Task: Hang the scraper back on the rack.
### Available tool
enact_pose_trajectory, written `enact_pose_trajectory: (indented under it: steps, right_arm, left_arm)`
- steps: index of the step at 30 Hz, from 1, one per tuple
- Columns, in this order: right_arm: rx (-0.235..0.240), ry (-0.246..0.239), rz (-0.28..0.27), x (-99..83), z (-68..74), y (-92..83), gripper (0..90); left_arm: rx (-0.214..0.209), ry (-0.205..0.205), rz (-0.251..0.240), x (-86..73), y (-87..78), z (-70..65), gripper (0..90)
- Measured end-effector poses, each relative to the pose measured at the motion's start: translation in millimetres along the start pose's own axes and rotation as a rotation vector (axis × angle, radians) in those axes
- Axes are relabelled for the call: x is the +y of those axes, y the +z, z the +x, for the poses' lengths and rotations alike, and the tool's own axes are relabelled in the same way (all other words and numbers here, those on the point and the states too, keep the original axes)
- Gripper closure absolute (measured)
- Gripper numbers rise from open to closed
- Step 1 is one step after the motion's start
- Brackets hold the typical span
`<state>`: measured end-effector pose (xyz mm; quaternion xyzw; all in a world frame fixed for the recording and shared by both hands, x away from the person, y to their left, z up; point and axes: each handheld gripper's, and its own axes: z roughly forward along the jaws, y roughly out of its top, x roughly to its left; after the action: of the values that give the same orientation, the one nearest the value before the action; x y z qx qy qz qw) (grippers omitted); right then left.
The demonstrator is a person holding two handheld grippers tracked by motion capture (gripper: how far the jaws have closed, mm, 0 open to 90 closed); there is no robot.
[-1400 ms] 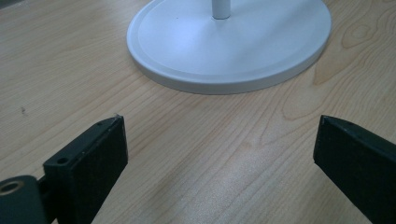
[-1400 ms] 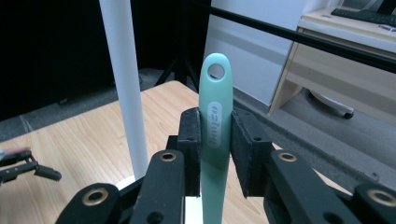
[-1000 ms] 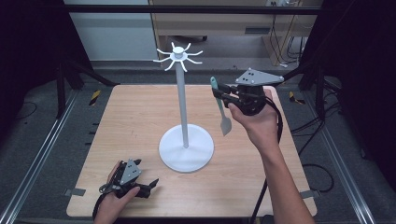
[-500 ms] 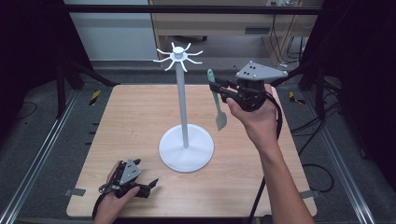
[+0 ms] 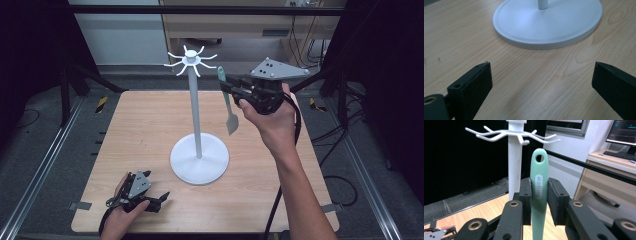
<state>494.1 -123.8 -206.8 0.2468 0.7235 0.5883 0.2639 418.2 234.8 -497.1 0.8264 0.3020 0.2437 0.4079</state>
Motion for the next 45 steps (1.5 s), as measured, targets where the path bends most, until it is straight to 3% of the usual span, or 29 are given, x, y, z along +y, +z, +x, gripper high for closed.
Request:
enact_pose_trajectory:
  steps: [13,27,40,45]
  right_arm:
    - [0.020,-0.017,-0.030,10.1,6.8,-5.1,74.4]
    - [0.045,-0.011,-0.007,10.2,6.9,6.4,74.3]
    - [0.070,0.010,-0.024,6.2,5.2,12.7,73.6]
    - [0.029,-0.017,-0.027,1.2,5.8,4.1,59.2]
  left_arm:
    - [-0.001,0.001,0.002,0.0,0.4,-0.5,2.5]
    - [-0.001,0.002,0.003,0.0,0.4,-0.5,2.5]
    - [-0.002,0.001,0.005,-0.3,0.7,-0.4,2.5]
    - [0.002,-0.001,0.003,-0.5,0.2,0.9,2.5]
